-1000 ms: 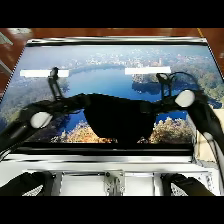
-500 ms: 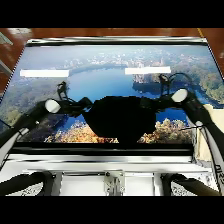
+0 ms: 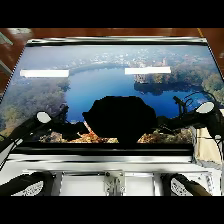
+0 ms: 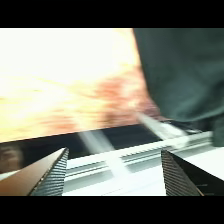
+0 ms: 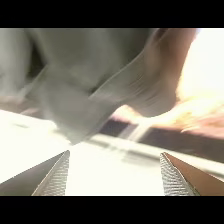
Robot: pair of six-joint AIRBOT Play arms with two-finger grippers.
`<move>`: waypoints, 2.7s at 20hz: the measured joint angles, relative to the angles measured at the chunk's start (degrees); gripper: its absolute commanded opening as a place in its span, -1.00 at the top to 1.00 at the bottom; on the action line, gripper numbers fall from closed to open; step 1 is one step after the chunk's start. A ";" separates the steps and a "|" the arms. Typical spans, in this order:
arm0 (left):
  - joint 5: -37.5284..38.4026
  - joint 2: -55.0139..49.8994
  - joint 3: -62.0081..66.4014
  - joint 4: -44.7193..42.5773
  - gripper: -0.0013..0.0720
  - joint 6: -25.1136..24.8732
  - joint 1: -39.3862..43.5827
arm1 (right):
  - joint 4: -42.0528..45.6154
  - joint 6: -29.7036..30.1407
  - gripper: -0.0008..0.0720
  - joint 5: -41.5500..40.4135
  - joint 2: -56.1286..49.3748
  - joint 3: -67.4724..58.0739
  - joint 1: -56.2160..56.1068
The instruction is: Fold the shirts.
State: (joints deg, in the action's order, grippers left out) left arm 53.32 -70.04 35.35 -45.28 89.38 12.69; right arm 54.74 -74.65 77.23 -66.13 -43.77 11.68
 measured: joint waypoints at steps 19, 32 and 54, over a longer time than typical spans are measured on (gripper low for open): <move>-22.01 -12.31 2.12 20.59 0.81 -5.53 11.28 | -7.19 -0.33 -0.88 -8.52 -11.69 4.72 -19.61; -19.39 -5.60 3.41 20.63 0.86 -13.57 8.04 | -6.97 -7.32 0.80 -15.58 -4.90 0.11 -26.25; -9.35 54.58 37.48 0.61 0.86 -15.56 -23.69 | 10.14 -7.17 0.80 -19.65 32.63 -44.44 3.37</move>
State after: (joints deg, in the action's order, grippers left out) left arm 43.97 -15.46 72.84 -44.66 73.82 -11.00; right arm 64.88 -81.82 57.58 -33.50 -88.20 15.05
